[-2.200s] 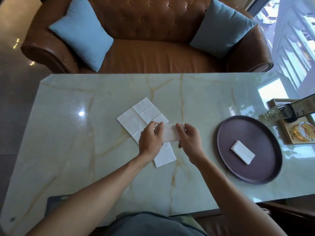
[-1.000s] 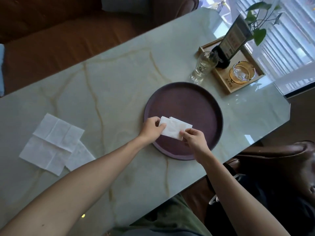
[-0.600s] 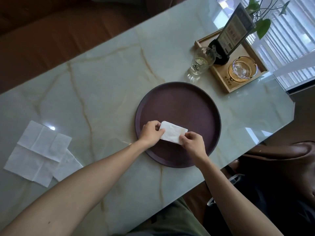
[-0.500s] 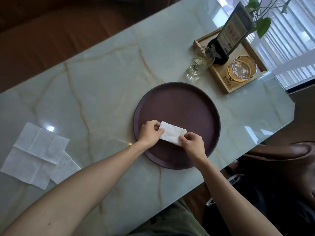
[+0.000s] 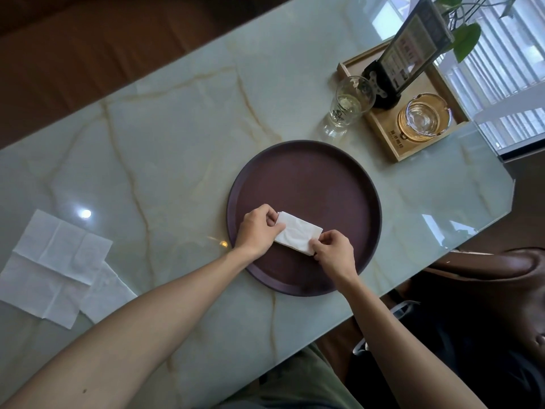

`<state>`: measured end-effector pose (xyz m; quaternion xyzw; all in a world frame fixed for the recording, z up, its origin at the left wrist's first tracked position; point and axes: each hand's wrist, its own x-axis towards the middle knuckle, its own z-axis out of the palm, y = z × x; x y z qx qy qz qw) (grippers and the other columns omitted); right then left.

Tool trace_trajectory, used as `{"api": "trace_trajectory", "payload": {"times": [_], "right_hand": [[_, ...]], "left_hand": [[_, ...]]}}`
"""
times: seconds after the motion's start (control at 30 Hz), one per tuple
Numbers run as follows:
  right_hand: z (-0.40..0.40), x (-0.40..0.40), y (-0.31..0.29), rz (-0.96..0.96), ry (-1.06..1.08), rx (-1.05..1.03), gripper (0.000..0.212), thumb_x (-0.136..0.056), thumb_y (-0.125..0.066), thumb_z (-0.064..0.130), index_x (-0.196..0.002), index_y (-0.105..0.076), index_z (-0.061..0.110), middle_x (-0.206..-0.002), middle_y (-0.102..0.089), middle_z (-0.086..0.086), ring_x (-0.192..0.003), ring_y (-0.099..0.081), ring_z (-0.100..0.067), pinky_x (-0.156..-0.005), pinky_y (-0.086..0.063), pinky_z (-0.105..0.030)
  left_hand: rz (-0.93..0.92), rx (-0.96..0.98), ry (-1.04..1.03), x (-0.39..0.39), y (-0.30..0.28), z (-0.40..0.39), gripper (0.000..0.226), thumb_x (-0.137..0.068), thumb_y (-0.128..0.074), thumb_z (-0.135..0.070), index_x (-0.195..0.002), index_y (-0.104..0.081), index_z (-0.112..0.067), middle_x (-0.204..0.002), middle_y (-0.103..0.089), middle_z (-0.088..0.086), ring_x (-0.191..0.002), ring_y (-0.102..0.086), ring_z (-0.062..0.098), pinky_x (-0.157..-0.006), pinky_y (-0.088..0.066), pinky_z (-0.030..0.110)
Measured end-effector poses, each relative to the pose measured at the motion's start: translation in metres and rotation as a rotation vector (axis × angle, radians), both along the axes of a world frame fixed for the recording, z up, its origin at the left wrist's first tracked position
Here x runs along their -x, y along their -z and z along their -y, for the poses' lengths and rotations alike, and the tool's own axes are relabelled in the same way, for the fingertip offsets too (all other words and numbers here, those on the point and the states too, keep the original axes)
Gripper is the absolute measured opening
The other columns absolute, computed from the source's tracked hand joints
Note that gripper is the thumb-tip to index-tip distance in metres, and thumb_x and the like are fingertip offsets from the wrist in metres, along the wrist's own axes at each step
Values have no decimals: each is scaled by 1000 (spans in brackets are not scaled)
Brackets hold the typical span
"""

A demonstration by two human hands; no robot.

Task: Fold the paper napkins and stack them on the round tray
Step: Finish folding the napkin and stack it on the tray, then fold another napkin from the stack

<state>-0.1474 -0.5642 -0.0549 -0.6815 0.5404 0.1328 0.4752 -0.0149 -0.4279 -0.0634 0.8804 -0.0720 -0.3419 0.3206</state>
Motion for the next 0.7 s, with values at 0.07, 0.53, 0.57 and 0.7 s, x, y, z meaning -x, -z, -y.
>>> {"api": "trace_trajectory", "payload": {"times": [0.07,0.53,0.57,0.7], "right_hand": [[0,0,-1,-23,-12,13,10,-77,-67,29,-79,-62,20,-81,-73,2,-76,-72,-23,-76,-60,-46],[-3,-18,-41,-116,-71,219,23,-88,-60,41,-85,-58,18,-84,-67,4,-78,-63,-19,-66,-44,-34],[-5,-24,-46,-79,-83,217,22,-89,-60,39,-85,-59,18,-85,-68,3,-79,-63,-20,-67,-44,-33],[-23,-58,-59,68,-190,127,14,-87,-62,35,-84,-62,21,-86,-71,3,-84,-68,-19,-70,-51,-35]], "left_hand": [[6,-3,-12,0,-1,1,18,-84,-77,-30,-87,-66,-16,-73,-65,-7,-72,-63,16,-61,-43,26],[51,-86,-44,-17,-13,-26,5,-90,-68,-22,-88,-67,-18,-76,-63,-8,-85,-68,22,-72,-50,30],[48,-96,-57,-20,-17,-34,6,-91,-68,-25,-89,-67,-19,-79,-65,-7,-85,-67,21,-72,-50,30],[59,-60,-113,-29,-31,-73,8,-88,-72,-29,-89,-70,-21,-74,-63,-11,-81,-66,18,-76,-50,29]]}}
